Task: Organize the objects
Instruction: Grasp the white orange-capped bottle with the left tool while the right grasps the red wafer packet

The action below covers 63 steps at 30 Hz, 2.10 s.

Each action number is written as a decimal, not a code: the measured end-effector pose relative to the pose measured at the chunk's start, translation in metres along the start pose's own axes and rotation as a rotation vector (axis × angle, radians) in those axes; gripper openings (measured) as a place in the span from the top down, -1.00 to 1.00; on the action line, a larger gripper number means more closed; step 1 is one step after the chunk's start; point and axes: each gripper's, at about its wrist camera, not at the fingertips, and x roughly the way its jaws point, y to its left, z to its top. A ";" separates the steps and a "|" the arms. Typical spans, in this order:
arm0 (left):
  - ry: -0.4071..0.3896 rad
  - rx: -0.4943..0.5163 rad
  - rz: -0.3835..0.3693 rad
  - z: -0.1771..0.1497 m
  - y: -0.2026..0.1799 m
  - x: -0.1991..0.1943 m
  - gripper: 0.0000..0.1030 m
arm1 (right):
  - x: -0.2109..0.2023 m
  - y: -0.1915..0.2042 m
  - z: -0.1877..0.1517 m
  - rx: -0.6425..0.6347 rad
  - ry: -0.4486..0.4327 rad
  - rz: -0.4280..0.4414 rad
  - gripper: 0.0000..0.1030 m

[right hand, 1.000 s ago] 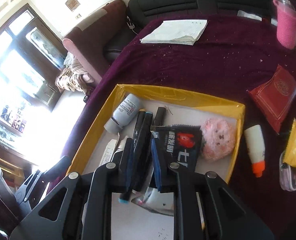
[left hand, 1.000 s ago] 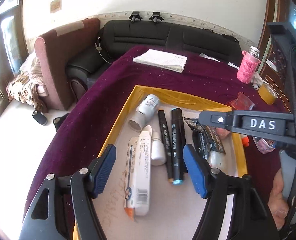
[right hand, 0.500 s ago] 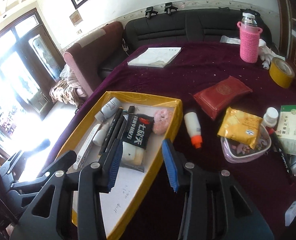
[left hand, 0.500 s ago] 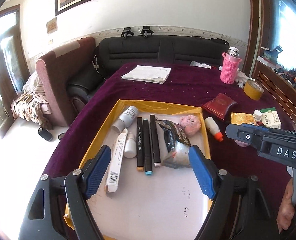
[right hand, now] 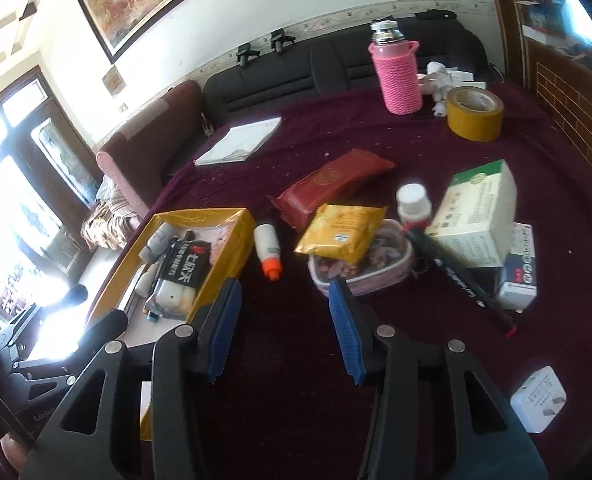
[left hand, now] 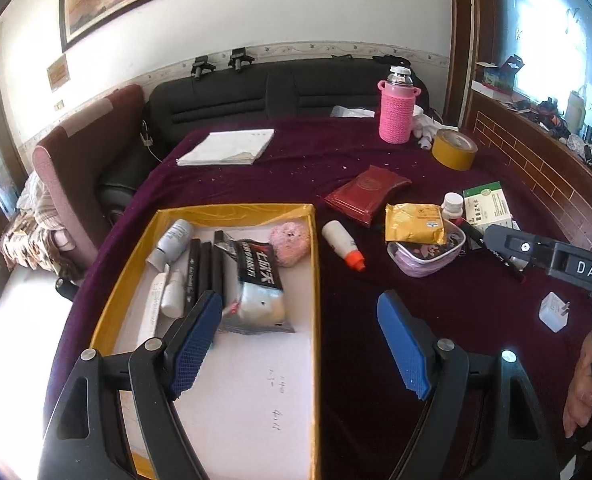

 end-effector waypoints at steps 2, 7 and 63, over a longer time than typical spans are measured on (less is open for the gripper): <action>0.029 -0.027 -0.048 0.002 -0.003 0.010 -0.46 | -0.010 -0.028 0.001 0.054 -0.029 -0.020 0.12; 0.107 -0.063 -0.116 0.007 -0.018 0.044 -0.46 | -0.027 -0.099 -0.001 0.210 -0.113 -0.044 0.05; 0.257 -0.102 -0.001 0.046 -0.070 0.179 0.27 | -0.006 -0.171 -0.017 0.311 -0.104 -0.006 0.05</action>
